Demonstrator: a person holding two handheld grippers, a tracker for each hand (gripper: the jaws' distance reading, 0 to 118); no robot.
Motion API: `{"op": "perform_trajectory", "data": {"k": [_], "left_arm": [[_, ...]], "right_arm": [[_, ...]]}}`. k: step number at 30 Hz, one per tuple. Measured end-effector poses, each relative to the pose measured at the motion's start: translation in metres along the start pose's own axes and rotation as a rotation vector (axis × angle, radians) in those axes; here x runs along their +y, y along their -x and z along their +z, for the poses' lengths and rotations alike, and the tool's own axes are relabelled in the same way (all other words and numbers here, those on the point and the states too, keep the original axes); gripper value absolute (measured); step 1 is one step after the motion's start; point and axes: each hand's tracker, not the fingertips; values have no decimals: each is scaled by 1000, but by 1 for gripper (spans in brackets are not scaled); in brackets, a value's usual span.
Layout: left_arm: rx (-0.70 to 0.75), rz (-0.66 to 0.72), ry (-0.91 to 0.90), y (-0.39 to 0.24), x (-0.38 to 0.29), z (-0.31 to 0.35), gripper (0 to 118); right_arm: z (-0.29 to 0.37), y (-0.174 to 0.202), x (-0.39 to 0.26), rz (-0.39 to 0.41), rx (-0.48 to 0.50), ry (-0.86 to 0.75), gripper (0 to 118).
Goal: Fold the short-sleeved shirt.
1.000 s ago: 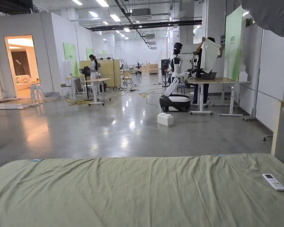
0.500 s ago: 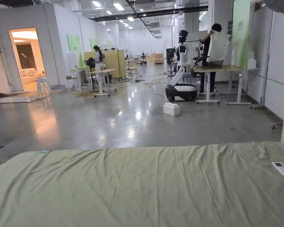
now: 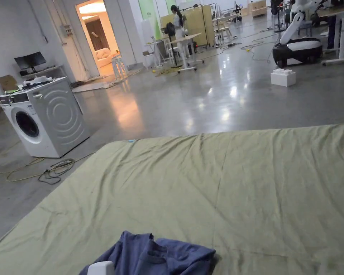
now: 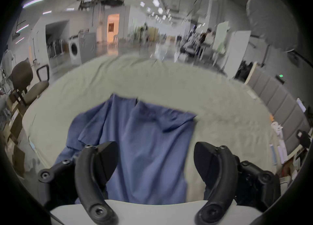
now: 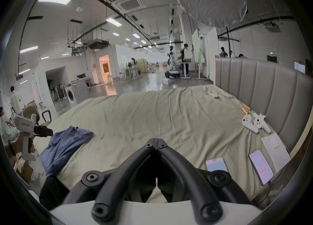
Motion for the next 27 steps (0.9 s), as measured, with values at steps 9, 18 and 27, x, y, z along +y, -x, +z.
{"op": "perform_trajectory", "data": {"k": [9, 18, 27], "left_arm": [[100, -63, 145, 21, -3, -123, 93], [47, -87, 154, 13, -11, -133, 21], [1, 232, 25, -2, 37, -104, 2]], "right_arm": [[-8, -6, -7, -59, -50, 76, 0], [-12, -4, -13, -20, -73, 127, 0], [1, -6, -15, -29, -39, 98, 0]]}}
